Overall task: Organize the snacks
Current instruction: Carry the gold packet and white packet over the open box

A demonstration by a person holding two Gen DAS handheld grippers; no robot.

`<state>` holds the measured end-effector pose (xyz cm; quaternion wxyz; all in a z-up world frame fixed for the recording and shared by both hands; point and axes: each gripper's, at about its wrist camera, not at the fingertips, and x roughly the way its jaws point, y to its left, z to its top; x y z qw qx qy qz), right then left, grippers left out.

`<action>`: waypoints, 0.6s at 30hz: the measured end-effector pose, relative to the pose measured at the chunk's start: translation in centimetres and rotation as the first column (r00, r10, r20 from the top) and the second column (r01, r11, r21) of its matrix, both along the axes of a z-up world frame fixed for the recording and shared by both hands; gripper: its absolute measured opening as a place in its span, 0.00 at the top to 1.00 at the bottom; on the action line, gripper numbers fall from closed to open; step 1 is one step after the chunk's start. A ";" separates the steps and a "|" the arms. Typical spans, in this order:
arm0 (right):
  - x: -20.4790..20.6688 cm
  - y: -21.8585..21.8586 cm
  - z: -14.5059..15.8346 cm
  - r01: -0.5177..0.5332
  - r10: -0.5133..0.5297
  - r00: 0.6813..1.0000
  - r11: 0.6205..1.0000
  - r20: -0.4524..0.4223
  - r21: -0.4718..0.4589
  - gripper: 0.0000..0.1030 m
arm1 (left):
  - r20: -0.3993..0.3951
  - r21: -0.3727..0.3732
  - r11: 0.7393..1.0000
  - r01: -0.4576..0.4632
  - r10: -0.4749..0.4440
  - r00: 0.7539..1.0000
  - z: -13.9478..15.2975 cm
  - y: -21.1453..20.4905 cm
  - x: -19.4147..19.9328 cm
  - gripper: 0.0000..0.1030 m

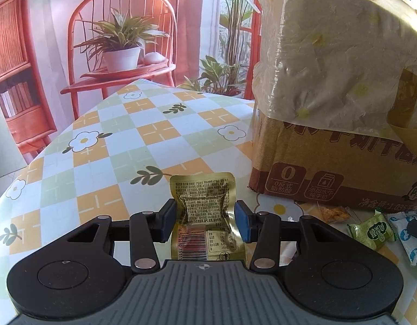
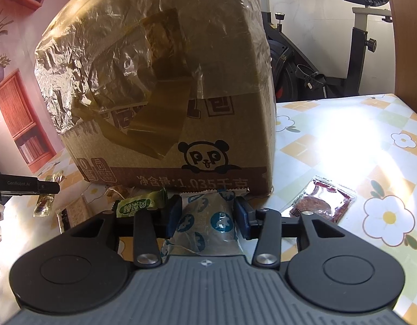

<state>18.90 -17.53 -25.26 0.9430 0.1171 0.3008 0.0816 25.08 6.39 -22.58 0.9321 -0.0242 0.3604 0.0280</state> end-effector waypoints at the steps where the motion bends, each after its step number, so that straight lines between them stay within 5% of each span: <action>1: 0.1 0.0 0.0 0.000 0.000 1.000 1.000 -0.006 0.000 0.56 | 0.007 -0.003 1.000 0.005 -0.005 1.000 0.2 0.0 -0.2 0.53; 12: 0.6 0.5 -0.1 -0.025 0.025 0.998 1.000 -0.061 -0.007 0.51 | 0.078 -0.029 0.993 0.110 -0.108 0.991 1.7 -1.2 -3.0 0.52; 18: 0.5 0.8 0.4 -0.049 0.049 0.993 0.999 -0.106 -0.002 0.58 | 0.129 -0.058 0.985 0.160 -0.151 0.980 2.4 -1.9 -4.0 0.52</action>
